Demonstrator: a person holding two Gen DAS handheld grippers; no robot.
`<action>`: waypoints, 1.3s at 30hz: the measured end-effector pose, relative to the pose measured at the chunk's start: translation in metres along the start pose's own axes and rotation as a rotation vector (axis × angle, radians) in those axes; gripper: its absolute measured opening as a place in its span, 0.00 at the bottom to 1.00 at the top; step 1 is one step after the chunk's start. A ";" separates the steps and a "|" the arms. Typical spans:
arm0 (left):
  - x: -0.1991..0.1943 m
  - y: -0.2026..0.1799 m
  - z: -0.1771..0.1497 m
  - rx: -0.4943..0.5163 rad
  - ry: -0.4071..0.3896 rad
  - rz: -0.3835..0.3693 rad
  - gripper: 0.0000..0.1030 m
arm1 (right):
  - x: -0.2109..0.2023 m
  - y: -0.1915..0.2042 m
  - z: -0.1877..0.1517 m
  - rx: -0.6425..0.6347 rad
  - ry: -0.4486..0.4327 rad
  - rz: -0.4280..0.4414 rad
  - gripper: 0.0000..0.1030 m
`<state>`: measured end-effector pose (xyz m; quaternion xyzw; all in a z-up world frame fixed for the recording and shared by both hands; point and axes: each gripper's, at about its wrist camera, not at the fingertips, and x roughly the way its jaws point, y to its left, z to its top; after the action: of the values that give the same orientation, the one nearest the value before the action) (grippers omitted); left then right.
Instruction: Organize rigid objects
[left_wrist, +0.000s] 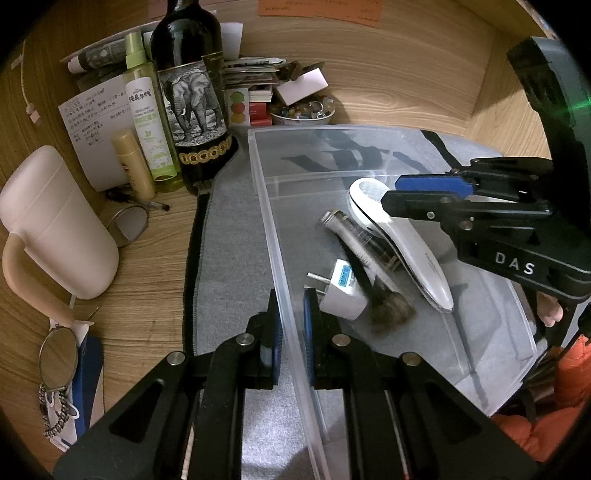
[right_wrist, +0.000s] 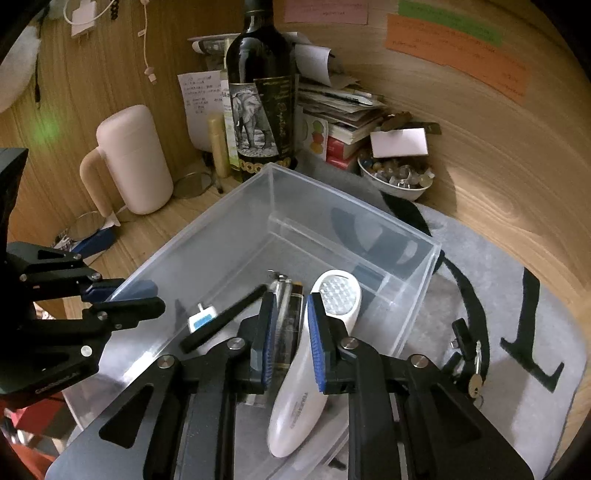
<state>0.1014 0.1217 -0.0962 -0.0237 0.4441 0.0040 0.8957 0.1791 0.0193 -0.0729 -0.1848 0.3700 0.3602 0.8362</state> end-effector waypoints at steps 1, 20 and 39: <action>0.001 0.000 0.000 -0.001 0.000 0.000 0.09 | -0.001 0.000 0.000 0.001 -0.004 -0.001 0.19; 0.001 0.001 0.001 0.000 0.002 0.005 0.09 | -0.062 -0.052 -0.009 0.130 -0.171 -0.133 0.55; 0.001 0.001 0.001 0.001 0.002 0.005 0.09 | -0.049 -0.130 -0.064 0.305 -0.007 -0.269 0.57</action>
<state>0.1028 0.1229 -0.0969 -0.0223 0.4449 0.0059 0.8953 0.2218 -0.1276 -0.0726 -0.1025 0.3893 0.1857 0.8964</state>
